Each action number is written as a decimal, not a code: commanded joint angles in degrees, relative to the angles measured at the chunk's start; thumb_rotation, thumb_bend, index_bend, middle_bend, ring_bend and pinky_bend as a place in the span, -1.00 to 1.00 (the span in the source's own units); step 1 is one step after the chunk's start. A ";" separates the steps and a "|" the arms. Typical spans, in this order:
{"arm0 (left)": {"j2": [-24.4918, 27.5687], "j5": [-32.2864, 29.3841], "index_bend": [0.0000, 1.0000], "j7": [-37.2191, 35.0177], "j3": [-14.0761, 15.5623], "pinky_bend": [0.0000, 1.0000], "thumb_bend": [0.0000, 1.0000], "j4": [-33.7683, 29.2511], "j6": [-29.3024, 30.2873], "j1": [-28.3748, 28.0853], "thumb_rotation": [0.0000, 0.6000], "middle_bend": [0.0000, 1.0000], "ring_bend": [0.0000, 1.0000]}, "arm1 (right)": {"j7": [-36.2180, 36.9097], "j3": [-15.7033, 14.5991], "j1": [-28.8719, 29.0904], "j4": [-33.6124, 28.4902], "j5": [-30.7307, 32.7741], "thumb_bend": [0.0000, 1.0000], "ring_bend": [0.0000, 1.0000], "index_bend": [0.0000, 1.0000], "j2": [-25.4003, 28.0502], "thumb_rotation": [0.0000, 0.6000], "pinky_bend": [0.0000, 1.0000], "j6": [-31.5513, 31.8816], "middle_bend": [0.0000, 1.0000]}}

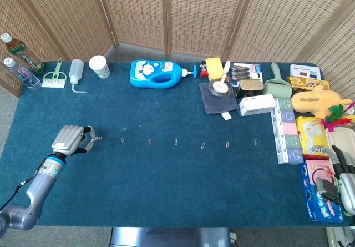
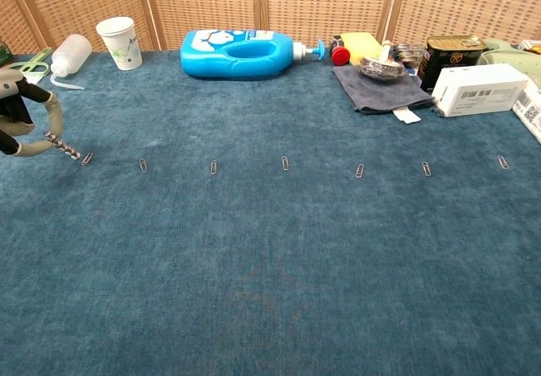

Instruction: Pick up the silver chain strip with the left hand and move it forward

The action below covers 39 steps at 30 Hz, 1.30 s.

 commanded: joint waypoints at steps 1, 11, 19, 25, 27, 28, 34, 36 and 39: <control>-0.39 -0.46 0.26 -0.04 0.08 1.00 -0.08 0.78 -0.55 -0.07 1.00 1.00 1.00 | -0.14 0.00 -0.01 -0.19 -0.04 0.01 -1.00 -1.00 0.04 0.67 -1.00 -0.03 -1.00; -0.88 1.08 0.26 -1.84 -0.27 1.00 -0.08 1.12 0.43 -0.30 1.00 1.00 1.00 | 0.06 -0.05 -0.54 -0.38 0.14 0.01 -1.00 -1.00 0.14 0.67 -1.00 0.50 -1.00; 0.52 4.03 0.27 -1.55 -0.38 1.00 -0.08 -2.56 1.59 -1.31 1.00 1.00 1.00 | 0.25 -0.08 -0.50 -0.27 -0.10 0.01 -1.00 -1.00 0.11 0.67 -1.00 0.43 -1.00; -0.79 4.22 0.27 -0.61 -0.73 1.00 -0.08 -3.27 -0.47 -3.34 1.00 1.00 1.00 | 0.34 -0.06 -0.69 -0.17 0.07 0.01 -1.00 -1.00 0.17 0.67 -1.00 0.57 -1.00; -1.45 4.16 0.27 -0.24 -0.86 1.00 -0.08 -3.18 -1.10 -4.01 1.00 1.00 1.00 | 0.51 -0.05 -0.62 -0.03 0.15 0.01 -1.00 -1.00 0.02 0.67 -1.00 0.34 -1.00; -1.82 4.06 0.27 -0.03 -0.90 1.00 -0.08 -3.02 -1.47 -4.33 1.00 1.00 1.00 | 0.59 -0.06 -0.58 0.03 0.11 0.01 -1.00 -1.00 -0.07 0.67 -1.00 0.28 -1.00; -3.90 3.32 0.27 1.27 -0.69 1.00 -0.08 -1.90 -3.11 -5.58 1.00 1.00 1.00 | 0.72 -0.22 -0.38 0.39 -0.37 0.01 -1.00 -1.00 -0.20 0.67 -1.00 0.07 -1.00; -4.38 3.06 0.27 1.74 -0.60 1.00 -0.08 -1.60 -3.34 -5.78 1.00 1.00 1.00 | 0.77 -0.21 -0.39 0.41 -0.32 0.01 -1.00 -1.00 -0.11 0.67 -1.00 0.06 -1.00; -4.65 2.61 0.27 2.15 -0.58 1.00 -0.08 -1.48 -3.70 -6.03 1.00 1.00 1.00 | 0.92 -0.18 -0.44 0.49 -0.18 0.01 -1.00 -1.00 -0.05 0.67 -1.00 0.02 -1.00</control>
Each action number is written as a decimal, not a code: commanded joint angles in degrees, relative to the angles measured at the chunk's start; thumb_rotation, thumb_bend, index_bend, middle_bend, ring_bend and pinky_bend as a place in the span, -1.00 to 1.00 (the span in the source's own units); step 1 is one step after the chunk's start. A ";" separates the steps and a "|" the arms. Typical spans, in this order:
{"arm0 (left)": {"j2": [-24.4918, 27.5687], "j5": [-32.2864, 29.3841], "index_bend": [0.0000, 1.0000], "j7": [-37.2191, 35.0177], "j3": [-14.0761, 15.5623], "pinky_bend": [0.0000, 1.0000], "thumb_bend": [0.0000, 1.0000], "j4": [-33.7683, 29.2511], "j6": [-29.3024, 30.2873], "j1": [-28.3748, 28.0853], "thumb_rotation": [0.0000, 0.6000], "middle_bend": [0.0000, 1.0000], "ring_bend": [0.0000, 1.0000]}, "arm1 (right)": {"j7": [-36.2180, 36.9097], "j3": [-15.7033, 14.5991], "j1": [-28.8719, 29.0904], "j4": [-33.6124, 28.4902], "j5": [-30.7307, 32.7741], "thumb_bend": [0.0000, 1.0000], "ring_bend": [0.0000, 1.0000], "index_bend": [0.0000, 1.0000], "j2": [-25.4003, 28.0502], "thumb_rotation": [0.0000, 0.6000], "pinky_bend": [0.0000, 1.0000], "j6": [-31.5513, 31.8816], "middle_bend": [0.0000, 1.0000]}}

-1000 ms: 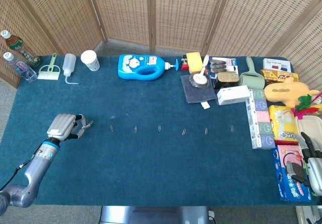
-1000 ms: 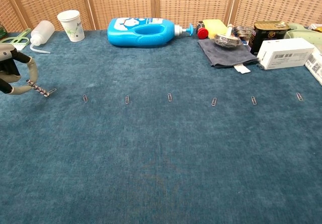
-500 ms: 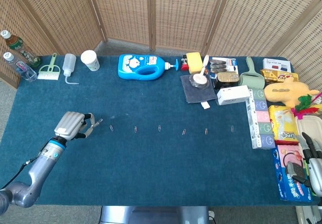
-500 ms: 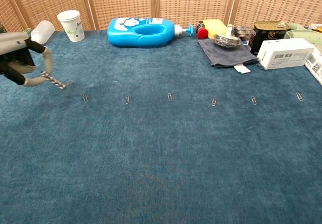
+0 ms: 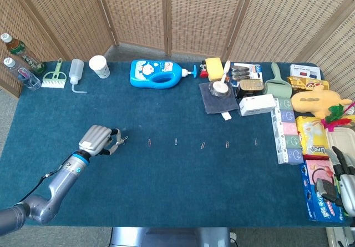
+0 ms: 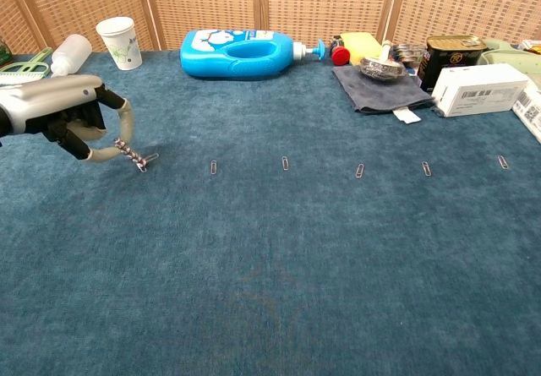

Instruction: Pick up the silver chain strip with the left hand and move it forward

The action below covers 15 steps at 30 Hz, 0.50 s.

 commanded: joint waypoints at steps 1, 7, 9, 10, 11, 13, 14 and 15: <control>-0.13 -0.29 0.27 0.27 -0.02 1.00 -0.08 0.07 -0.19 -0.22 1.00 1.00 1.00 | 0.11 0.03 -0.04 0.09 0.10 0.01 -1.00 -1.00 0.03 0.67 -1.00 0.00 -1.00; 0.39 -0.37 0.27 0.74 -0.43 1.00 -0.08 -0.77 0.05 -0.71 1.00 1.00 1.00 | 0.26 0.04 -0.08 0.45 0.26 0.01 -1.00 -1.00 -0.16 0.67 -1.00 -0.13 -1.00; 0.43 -0.19 0.27 0.78 -0.82 1.00 -0.08 -1.19 0.37 -1.04 1.00 1.00 1.00 | 0.35 0.03 -0.03 0.51 0.25 0.01 -1.00 -1.00 -0.20 0.67 -1.00 -0.23 -1.00; 0.25 0.35 0.27 0.74 -1.38 1.00 -0.08 -1.80 0.65 -1.65 1.00 1.00 1.00 | 0.38 0.07 0.01 0.53 0.24 0.01 -1.00 -1.00 -0.24 0.67 -1.00 -0.25 -1.00; 0.13 0.48 0.27 0.75 -1.60 1.00 -0.08 -2.01 0.54 -1.99 1.00 1.00 1.00 | 0.40 0.08 0.01 0.55 0.24 0.01 -1.00 -1.00 -0.26 0.67 -1.00 -0.24 -1.00; -0.13 0.52 0.27 0.92 -1.82 1.00 -0.08 -2.25 0.16 -2.59 1.00 1.00 1.00 | 0.44 0.08 0.01 0.61 0.20 0.01 -1.00 -1.00 -0.30 0.67 -1.00 -0.21 -1.00; -0.45 0.63 0.27 1.07 -1.98 1.00 -0.08 -2.34 0.01 -3.02 1.00 1.00 1.00 | 0.47 0.06 0.00 0.66 0.16 0.01 -1.00 -1.00 -0.33 0.67 -1.00 -0.19 -1.00; -0.91 0.87 0.27 1.16 -2.18 1.00 -0.08 -2.45 -0.20 -3.57 1.00 1.00 1.00 | 0.47 -0.01 -0.01 0.69 0.12 0.01 -1.00 -1.00 -0.34 0.67 -1.00 -0.24 -1.00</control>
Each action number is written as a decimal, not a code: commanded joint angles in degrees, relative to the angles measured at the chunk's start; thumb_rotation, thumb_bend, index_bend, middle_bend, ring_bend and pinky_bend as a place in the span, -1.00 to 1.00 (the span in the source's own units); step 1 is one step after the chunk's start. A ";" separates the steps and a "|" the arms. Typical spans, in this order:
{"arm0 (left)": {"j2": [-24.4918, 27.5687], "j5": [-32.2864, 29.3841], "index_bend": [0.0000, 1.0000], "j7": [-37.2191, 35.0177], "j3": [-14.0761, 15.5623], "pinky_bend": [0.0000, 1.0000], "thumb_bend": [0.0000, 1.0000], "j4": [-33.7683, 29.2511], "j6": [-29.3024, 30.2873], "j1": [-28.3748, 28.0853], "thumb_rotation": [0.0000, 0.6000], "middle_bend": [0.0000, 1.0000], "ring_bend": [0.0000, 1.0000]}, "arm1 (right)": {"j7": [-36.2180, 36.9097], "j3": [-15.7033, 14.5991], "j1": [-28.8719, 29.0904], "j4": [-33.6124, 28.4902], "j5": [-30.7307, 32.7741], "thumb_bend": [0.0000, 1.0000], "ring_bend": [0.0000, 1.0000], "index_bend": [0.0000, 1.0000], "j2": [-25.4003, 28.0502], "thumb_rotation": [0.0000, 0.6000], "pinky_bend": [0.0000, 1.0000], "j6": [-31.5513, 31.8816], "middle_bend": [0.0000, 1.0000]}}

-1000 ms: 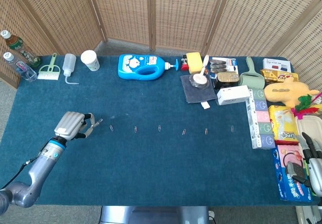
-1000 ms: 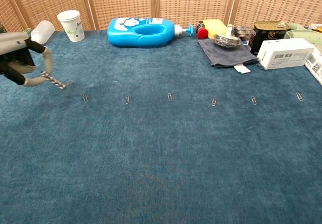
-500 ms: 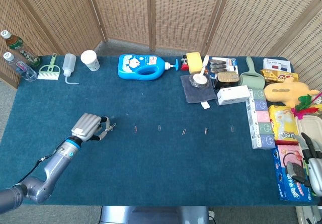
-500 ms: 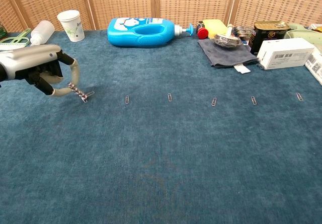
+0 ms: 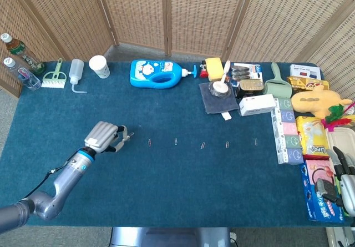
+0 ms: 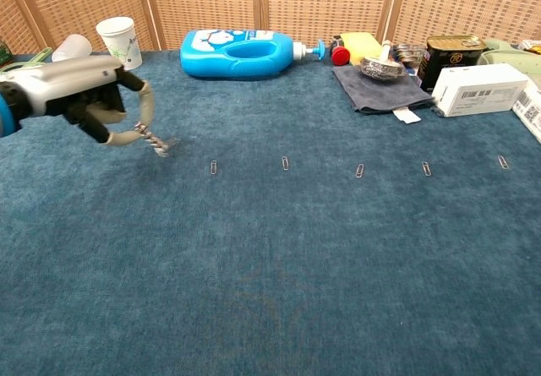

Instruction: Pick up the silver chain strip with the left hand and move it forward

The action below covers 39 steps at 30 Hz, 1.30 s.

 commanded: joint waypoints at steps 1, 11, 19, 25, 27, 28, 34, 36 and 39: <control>-1.35 0.31 0.27 0.20 -0.66 1.00 -0.08 -0.14 -0.62 -1.38 1.00 1.00 1.00 | -0.02 -0.16 -0.03 0.07 -0.11 0.01 -1.00 -1.00 0.05 0.67 -1.00 -0.11 -1.00; -6.01 -1.41 0.27 -0.54 -1.53 1.00 -0.08 3.01 -4.01 -4.88 1.00 1.00 1.00 | 0.36 -0.38 -0.83 0.11 0.03 0.01 -1.00 -1.00 0.56 0.67 -1.00 0.68 -1.00; -7.50 -2.11 0.27 0.14 -1.19 1.00 -0.08 4.42 -4.57 -5.86 1.00 1.00 1.00 | 1.03 -0.37 -1.25 0.64 0.35 0.01 -1.00 -1.00 0.63 0.67 -1.00 0.85 -1.00; -7.10 -2.22 0.27 -0.08 -1.23 1.00 -0.08 4.10 -4.01 -5.89 1.00 1.00 1.00 | 1.19 -0.30 -1.27 0.81 0.34 0.01 -1.00 -1.00 0.59 0.67 -1.00 0.84 -1.00; -6.80 -2.18 0.27 -0.40 -1.60 1.00 -0.08 3.90 -3.29 -5.84 1.00 1.00 1.00 | 1.31 -0.27 -1.25 0.86 0.35 0.01 -1.00 -1.00 0.56 0.67 -1.00 0.78 -1.00; -6.62 -2.16 0.27 -0.44 -1.79 1.00 -0.08 3.90 -2.94 -5.82 1.00 1.00 1.00 | 1.31 -0.26 -1.22 0.88 0.35 0.01 -1.00 -1.00 0.56 0.67 -1.00 0.73 -1.00; -4.40 -3.20 0.27 0.40 -3.66 1.00 -0.08 4.35 -0.62 -5.58 1.00 1.00 1.00 | 1.31 -0.09 -0.98 0.98 0.43 0.01 -1.00 -1.00 0.41 0.67 -1.00 0.40 -1.00; -3.93 -3.86 0.27 1.13 -3.98 1.00 -0.08 5.24 -0.59 -5.65 1.00 1.00 1.00 | 1.33 -0.05 -0.87 1.01 0.50 0.01 -1.00 -1.00 0.35 0.67 -1.00 0.17 -1.00; -3.80 -5.33 0.27 2.22 -4.66 1.00 -0.08 7.92 -0.73 -5.93 1.00 1.00 1.00 | 1.32 0.03 -0.61 1.05 0.60 0.01 -1.00 -1.00 0.24 0.67 -1.00 -0.29 -1.00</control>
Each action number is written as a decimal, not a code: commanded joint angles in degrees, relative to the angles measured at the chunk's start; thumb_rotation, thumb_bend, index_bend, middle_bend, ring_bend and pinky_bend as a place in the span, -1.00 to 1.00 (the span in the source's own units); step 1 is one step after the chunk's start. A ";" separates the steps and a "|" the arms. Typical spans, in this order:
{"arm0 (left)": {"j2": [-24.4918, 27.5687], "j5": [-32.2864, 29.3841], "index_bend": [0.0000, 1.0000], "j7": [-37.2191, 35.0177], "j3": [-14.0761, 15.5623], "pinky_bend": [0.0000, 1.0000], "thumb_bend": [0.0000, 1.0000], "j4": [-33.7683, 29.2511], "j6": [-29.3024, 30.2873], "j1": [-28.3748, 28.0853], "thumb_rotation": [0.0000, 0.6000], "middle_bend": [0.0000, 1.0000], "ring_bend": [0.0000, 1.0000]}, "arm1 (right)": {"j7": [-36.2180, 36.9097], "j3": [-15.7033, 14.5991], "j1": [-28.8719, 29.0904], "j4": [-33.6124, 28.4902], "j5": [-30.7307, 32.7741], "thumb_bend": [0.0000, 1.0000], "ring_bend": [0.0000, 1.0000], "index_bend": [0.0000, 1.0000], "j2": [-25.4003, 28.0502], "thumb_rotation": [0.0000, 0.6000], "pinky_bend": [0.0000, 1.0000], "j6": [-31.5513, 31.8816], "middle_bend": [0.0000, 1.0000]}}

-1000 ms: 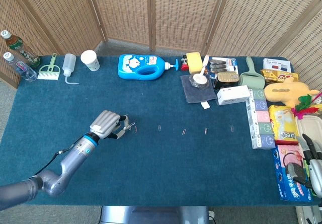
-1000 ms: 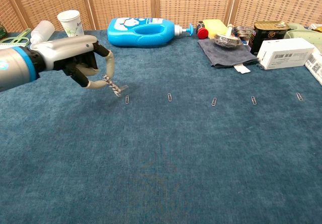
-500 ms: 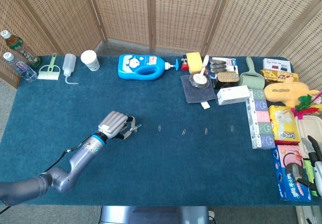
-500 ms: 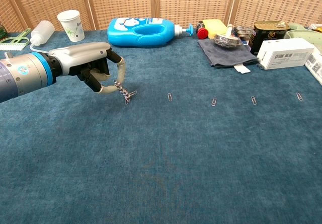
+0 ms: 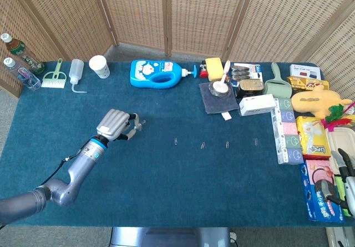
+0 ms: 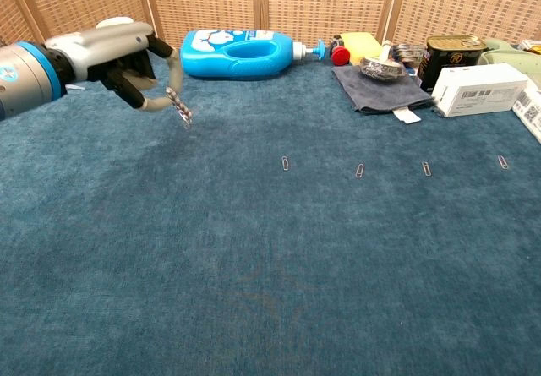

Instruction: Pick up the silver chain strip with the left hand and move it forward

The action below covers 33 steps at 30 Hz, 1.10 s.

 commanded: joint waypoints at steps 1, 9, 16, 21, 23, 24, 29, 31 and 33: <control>0.16 -1.78 0.27 1.02 -0.89 1.00 -0.08 2.93 -0.26 -0.36 1.00 1.00 1.00 | -0.04 0.08 0.21 0.06 0.08 0.01 -1.00 -1.00 -0.13 0.67 -1.00 -0.31 -1.00; -1.79 -4.34 0.27 -0.68 -2.30 1.00 -0.08 9.10 -1.67 -1.51 1.00 1.00 1.00 | -0.75 0.22 0.83 -0.23 0.36 0.01 -1.00 -1.00 -0.44 0.67 -1.00 -1.36 -1.00; -3.46 -4.01 -0.06 -1.45 -2.03 1.00 -0.17 11.11 -1.88 -2.17 1.00 0.84 0.80 | -0.69 0.29 0.50 -0.52 0.69 0.01 -1.00 -1.00 0.04 0.67 -1.00 -1.02 -1.00; -1.94 -3.28 -0.59 -2.32 -0.98 0.72 -0.28 9.29 -2.93 -1.89 1.00 0.04 0.03 | -0.80 0.48 0.39 -0.55 0.93 0.01 -1.00 -1.00 0.08 0.67 -1.00 -0.79 -1.00; -0.39 -2.58 -0.73 -2.21 -0.38 0.35 -0.34 7.28 -2.40 -1.27 1.00 -0.25 -0.27 | -0.78 0.60 0.50 -0.53 0.79 0.01 -1.00 -1.00 0.06 0.67 -1.00 -0.67 -1.00; 0.17 -2.27 -0.76 -2.12 -0.13 0.25 -0.35 6.51 -2.06 -1.00 1.00 -0.33 -0.36 | -0.81 0.64 0.55 -0.54 0.75 0.01 -1.00 -1.00 0.07 0.67 -1.00 -0.66 -1.00; 5.01 0.57 -0.84 -1.74 2.00 0.00 -0.38 -0.99 4.06 3.27 1.00 -0.52 -0.58 | -1.12 1.18 1.11 -0.85 0.40 0.01 -1.00 -1.00 0.35 0.67 -1.00 -0.45 -1.00; 7.58 2.09 -0.83 -1.43 3.51 0.00 -0.38 -4.74 7.22 5.82 1.00 -0.52 -0.57 | -1.44 1.48 1.45 -1.05 0.39 0.01 -1.00 -1.00 0.51 0.67 -1.00 -0.51 -1.00; 9.92 3.64 -0.82 -1.06 5.07 0.00 -0.38 -7.96 10.63 8.48 1.00 -0.52 -0.57 | -1.91 1.87 1.83 -1.25 0.51 0.01 -1.00 -1.00 0.59 0.68 -1.00 -0.62 -1.00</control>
